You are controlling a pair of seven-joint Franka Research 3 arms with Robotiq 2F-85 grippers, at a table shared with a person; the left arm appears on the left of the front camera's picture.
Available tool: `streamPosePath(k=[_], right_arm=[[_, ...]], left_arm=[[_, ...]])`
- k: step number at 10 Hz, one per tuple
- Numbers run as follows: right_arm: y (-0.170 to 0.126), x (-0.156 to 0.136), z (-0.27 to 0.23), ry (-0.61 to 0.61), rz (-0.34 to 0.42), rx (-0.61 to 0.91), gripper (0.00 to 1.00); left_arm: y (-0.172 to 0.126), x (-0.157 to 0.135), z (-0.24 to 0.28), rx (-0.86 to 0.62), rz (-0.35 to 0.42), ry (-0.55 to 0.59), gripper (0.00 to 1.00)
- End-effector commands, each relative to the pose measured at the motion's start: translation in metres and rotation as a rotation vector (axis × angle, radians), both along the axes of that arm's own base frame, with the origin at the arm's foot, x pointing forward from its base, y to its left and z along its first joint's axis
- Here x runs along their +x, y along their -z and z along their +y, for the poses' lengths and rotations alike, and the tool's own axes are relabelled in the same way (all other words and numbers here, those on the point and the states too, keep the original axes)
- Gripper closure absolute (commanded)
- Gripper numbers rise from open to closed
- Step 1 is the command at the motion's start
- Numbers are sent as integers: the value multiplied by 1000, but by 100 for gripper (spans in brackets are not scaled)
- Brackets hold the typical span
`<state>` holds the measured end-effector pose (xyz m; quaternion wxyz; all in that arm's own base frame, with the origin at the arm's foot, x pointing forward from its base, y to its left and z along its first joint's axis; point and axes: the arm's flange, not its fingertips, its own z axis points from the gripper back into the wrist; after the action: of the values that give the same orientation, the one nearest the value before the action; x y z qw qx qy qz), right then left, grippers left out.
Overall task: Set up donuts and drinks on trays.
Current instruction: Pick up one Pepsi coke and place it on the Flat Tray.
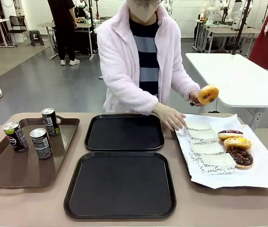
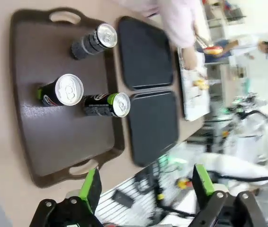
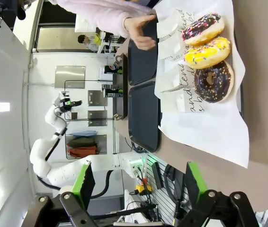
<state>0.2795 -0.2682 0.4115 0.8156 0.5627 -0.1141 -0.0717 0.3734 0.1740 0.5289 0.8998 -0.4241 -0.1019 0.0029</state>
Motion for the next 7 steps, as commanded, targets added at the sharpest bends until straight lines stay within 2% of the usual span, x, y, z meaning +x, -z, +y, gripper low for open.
streamPosePath(k=[1,2,3,7], right_arm=[[1,-3,-1,-7,10,3,0],[1,-3,-1,-7,10,3,0],[1,-3,-1,-7,10,3,0],[1,-3,-1,-7,10,3,0]], left_arm=[[-11,-8,-66,360,74,45,0],[-10,-3,-95,509,97,46,0],[-8,1,-125,586,102,41,0],[35,17,-227,804,79,-4,0]])
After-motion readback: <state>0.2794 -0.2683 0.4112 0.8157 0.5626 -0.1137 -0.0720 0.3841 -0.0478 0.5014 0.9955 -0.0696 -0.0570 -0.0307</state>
